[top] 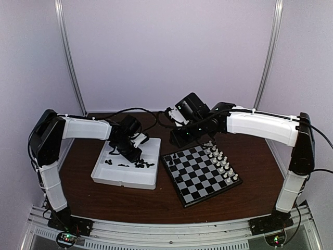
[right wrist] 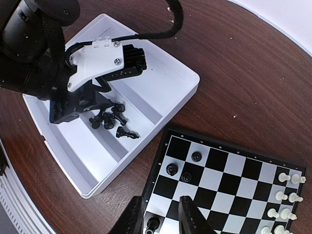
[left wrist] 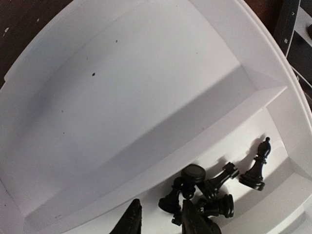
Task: Set up the chess pieces on the board
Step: Pick up the chess piece from the storage box.
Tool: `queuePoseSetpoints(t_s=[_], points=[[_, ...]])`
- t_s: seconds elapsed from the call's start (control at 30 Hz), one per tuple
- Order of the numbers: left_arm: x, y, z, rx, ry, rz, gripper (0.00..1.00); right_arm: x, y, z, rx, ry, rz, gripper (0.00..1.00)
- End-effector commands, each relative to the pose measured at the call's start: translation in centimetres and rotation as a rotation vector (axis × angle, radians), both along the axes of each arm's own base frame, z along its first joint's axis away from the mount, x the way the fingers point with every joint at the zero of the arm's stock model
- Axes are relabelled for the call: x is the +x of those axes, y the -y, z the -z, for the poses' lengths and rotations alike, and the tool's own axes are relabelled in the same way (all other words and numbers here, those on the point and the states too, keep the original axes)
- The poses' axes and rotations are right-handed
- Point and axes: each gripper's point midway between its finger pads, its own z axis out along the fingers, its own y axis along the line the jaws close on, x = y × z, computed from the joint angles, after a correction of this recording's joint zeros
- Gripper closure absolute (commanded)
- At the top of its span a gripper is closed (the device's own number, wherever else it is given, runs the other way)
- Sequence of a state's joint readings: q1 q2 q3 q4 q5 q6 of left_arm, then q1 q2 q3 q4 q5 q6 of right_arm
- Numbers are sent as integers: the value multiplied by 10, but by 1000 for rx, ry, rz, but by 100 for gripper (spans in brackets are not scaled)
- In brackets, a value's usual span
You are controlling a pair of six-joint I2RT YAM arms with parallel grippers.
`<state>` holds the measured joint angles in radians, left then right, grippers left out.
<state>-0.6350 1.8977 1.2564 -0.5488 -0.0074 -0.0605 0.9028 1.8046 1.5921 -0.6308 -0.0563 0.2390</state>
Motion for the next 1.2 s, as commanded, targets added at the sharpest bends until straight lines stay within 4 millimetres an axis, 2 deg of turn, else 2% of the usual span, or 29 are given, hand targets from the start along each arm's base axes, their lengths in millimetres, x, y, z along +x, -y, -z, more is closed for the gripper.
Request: queuePoseSetpoints(t_s=[0.0, 0.2, 0.3, 0.5, 0.87, 1.03, 1.17], points=[[4, 4, 3, 18, -7, 29, 71, -1, 2, -15, 35, 20, 5, 72], [0, 1, 17, 50, -40, 43, 71, -1, 1, -14, 35, 17, 3, 72], [-8, 7, 22, 28, -91, 67, 72, -1, 1, -13, 37, 14, 4, 72], [-15, 4, 24, 37, -123, 67, 80, -2, 1, -11, 37, 10, 6, 72], [-19, 0, -18, -54, -26, 18, 83, -3, -5, -9, 81, -16, 15, 72], [-16, -4, -37, -103, 77, -5, 83, -8, -24, -11, 188, -80, 8, 72], [-26, 11, -60, -262, 134, 49, 82, -13, -44, -10, 291, -165, -4, 72]])
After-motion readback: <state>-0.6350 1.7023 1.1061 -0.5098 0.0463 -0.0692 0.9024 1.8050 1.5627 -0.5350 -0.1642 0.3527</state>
